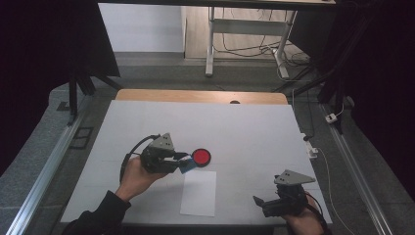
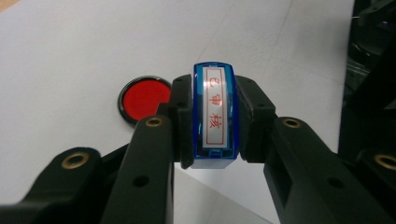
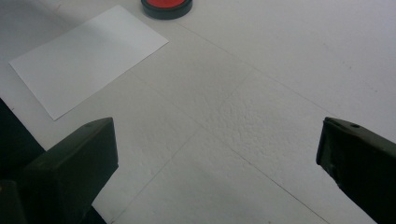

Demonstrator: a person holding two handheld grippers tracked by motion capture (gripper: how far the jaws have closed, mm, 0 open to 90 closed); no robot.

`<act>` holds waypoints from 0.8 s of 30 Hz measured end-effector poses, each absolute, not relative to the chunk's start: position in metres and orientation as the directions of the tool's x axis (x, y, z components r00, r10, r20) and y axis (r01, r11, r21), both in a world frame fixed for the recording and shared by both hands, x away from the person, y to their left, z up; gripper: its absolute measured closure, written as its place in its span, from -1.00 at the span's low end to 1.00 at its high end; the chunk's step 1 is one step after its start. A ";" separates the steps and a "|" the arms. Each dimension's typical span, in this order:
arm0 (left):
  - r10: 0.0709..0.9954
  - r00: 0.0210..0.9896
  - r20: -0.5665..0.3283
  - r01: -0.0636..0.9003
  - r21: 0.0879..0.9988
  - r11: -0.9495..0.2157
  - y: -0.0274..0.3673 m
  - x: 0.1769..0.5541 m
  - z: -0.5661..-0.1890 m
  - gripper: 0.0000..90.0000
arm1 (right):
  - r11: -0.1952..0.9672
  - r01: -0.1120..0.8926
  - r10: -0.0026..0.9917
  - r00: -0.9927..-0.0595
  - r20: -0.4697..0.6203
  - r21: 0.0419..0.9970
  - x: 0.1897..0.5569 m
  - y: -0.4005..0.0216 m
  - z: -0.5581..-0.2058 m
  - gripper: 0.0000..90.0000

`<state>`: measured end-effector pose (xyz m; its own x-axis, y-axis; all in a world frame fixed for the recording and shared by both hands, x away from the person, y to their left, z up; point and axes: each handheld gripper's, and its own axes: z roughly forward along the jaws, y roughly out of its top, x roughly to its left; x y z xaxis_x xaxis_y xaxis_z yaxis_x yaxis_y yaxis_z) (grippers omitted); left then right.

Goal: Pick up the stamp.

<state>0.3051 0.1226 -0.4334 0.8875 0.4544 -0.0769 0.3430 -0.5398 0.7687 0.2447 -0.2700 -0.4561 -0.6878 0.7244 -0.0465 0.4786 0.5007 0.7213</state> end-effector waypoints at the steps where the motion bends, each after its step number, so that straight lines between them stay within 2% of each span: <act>1: 0.445 0.892 -0.078 0.337 0.771 -0.540 0.121 0.304 -0.433 0.57 | 0.501 0.478 0.724 -0.688 -0.047 0.721 0.245 -0.270 -0.456 -1.00; 13: 0.376 0.921 -0.100 0.301 0.795 -0.527 0.112 0.297 -0.429 0.57 | 0.502 0.478 0.723 -0.689 -0.047 0.720 0.245 -0.270 -0.456 -1.00; 24: 0.357 0.929 -0.096 0.285 0.802 -0.525 0.110 0.294 -0.427 0.57 | 0.501 0.480 0.723 -0.690 -0.043 0.720 0.245 -0.270 -0.456 -1.00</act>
<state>0.2944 0.1105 -0.4272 0.9291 0.3571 -0.0964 0.2849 -0.5246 0.8022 0.2446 -0.2705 -0.4562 -0.6897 0.7228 -0.0431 0.4802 0.5012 0.7198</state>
